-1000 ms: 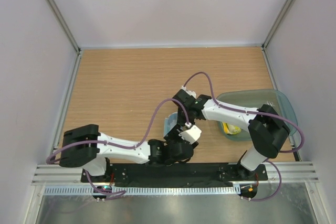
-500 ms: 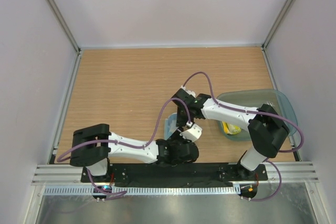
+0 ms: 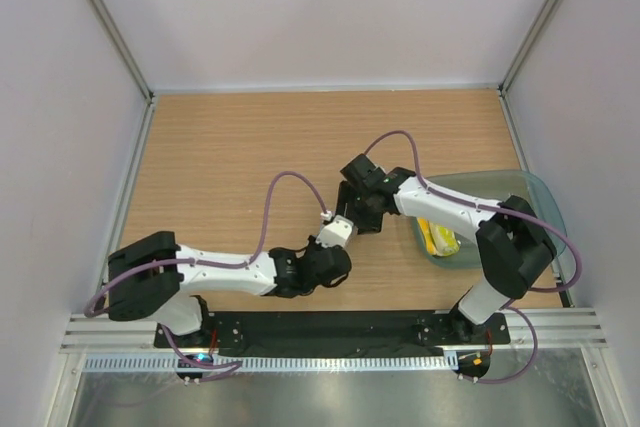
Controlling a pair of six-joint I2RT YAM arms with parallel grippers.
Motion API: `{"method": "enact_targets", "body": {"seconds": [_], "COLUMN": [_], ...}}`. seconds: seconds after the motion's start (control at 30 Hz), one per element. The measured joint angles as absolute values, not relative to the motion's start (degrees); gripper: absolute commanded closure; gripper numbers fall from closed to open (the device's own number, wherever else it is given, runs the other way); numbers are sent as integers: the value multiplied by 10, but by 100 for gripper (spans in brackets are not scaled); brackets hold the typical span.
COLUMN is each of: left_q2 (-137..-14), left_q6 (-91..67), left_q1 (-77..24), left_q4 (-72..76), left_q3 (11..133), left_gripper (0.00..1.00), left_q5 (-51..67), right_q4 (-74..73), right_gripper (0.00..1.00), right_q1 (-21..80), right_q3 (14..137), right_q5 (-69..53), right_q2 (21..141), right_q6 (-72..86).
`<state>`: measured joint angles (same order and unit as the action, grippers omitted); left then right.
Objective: Roll the towels
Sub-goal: Roll the towel
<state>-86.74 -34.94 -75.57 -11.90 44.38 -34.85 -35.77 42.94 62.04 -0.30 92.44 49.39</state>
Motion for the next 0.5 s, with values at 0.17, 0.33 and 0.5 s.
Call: {"method": "enact_targets", "body": {"seconds": [0.17, 0.33, 0.5], "left_q2": [-827, -802, -793], "left_q6": [-363, -376, -395], "left_q1": [-707, -660, -595], "left_q4": [-95, -60, -27], "left_q3": [409, 380, 362], "left_gripper": [90, 89, 89], "left_q5": [-280, -209, -116], "right_q4": [-358, -342, -252], "right_gripper": [21, 20, 19], "right_q1": [359, 323, 327], "right_q3": [631, 661, 604], "right_q5": [-18, -23, -78], "right_q2": [911, 888, 808], "right_q6": [482, 463, 453]}}
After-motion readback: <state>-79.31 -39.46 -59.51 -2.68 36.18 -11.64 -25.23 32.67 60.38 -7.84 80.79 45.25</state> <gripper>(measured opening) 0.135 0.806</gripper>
